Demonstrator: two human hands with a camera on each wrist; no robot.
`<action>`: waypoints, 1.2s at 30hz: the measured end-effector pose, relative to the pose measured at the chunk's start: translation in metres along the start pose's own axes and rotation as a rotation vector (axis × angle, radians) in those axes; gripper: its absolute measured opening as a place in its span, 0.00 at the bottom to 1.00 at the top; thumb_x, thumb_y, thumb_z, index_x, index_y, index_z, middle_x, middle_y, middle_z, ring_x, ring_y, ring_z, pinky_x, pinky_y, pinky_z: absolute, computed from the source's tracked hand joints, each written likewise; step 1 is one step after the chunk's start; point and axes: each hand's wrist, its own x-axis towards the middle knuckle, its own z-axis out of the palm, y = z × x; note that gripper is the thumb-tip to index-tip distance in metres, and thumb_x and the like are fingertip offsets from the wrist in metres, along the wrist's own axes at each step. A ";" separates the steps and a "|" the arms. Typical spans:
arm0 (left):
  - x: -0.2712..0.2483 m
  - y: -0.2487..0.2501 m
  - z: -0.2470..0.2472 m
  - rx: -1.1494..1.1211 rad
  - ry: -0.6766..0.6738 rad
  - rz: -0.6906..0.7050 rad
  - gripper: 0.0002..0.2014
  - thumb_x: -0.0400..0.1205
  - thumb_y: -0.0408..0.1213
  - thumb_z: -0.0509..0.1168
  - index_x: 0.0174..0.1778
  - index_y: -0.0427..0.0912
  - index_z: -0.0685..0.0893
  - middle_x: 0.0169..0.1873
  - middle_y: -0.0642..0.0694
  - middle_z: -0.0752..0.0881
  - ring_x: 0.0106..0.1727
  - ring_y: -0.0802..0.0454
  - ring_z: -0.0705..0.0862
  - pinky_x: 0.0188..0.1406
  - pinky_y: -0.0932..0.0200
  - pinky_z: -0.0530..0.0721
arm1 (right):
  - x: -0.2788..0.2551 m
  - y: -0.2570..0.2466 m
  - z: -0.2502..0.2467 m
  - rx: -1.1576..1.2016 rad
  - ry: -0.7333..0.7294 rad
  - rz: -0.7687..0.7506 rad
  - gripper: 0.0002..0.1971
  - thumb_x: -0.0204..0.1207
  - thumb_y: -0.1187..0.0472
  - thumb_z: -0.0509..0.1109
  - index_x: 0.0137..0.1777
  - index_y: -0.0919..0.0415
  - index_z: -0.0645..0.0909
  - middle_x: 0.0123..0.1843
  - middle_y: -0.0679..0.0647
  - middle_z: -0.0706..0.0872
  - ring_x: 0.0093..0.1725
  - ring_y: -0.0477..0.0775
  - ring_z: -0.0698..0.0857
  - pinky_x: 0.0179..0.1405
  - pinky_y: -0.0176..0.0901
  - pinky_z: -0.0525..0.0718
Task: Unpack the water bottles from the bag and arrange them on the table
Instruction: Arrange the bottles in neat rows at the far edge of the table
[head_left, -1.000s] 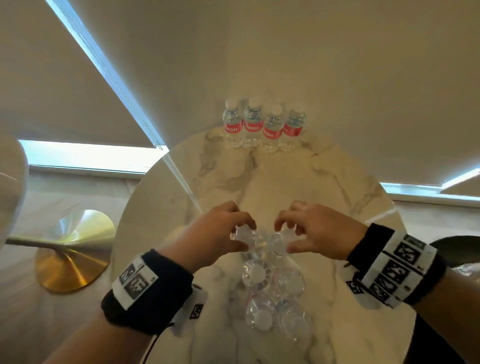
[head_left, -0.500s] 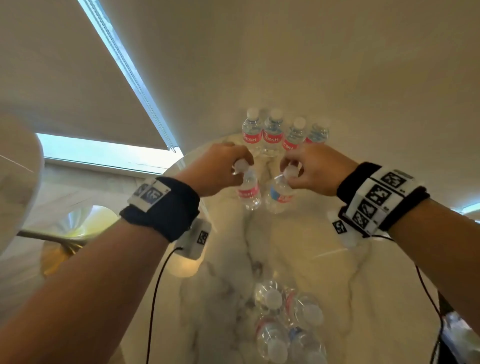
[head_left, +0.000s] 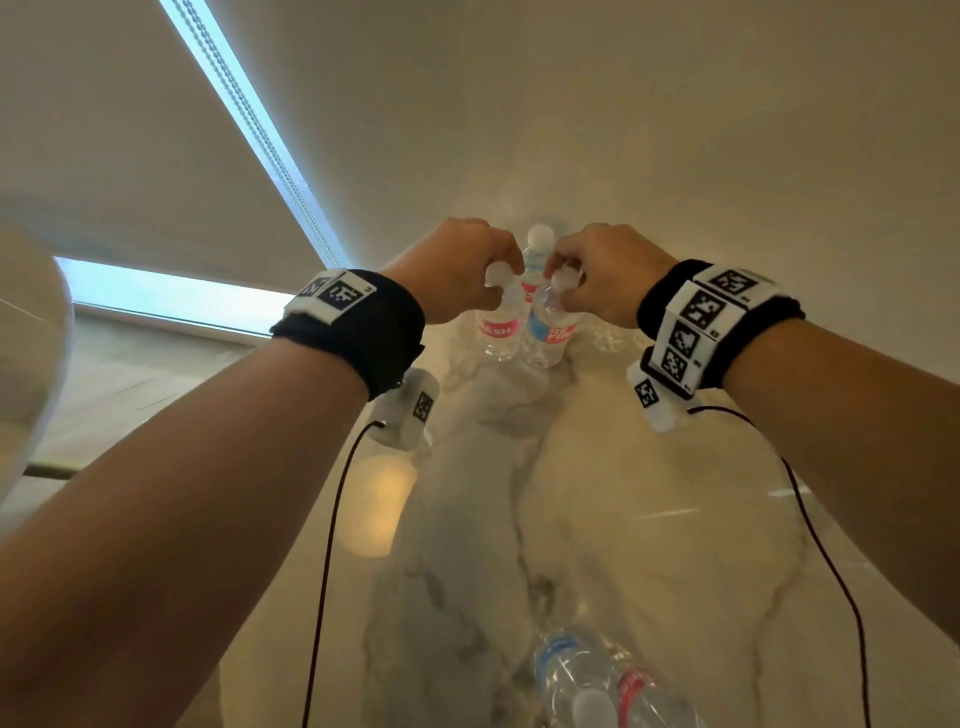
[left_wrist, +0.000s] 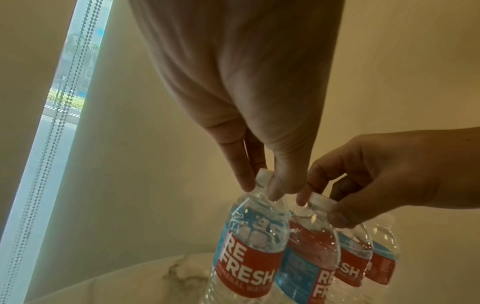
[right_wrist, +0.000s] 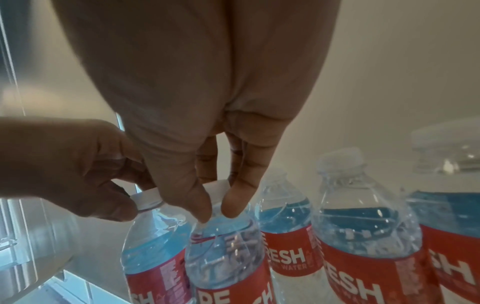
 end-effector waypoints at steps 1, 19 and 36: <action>0.002 0.002 0.001 -0.003 -0.002 0.007 0.18 0.78 0.37 0.72 0.65 0.49 0.86 0.48 0.51 0.80 0.54 0.46 0.85 0.61 0.50 0.83 | 0.002 0.001 -0.001 -0.016 -0.002 0.002 0.16 0.72 0.59 0.78 0.59 0.54 0.85 0.50 0.50 0.77 0.47 0.51 0.77 0.45 0.42 0.71; 0.007 0.019 0.030 -0.071 0.085 0.065 0.17 0.76 0.32 0.73 0.61 0.48 0.87 0.51 0.48 0.78 0.47 0.47 0.82 0.56 0.50 0.85 | -0.014 0.019 -0.009 -0.022 -0.028 0.066 0.15 0.73 0.59 0.78 0.59 0.54 0.85 0.51 0.51 0.82 0.49 0.55 0.81 0.46 0.43 0.74; -0.032 0.048 0.021 -0.113 0.156 -0.057 0.29 0.79 0.38 0.73 0.77 0.50 0.75 0.69 0.40 0.78 0.66 0.43 0.80 0.60 0.61 0.71 | -0.083 0.014 -0.017 0.076 0.062 0.073 0.26 0.72 0.49 0.78 0.69 0.54 0.79 0.58 0.54 0.83 0.52 0.55 0.84 0.47 0.40 0.74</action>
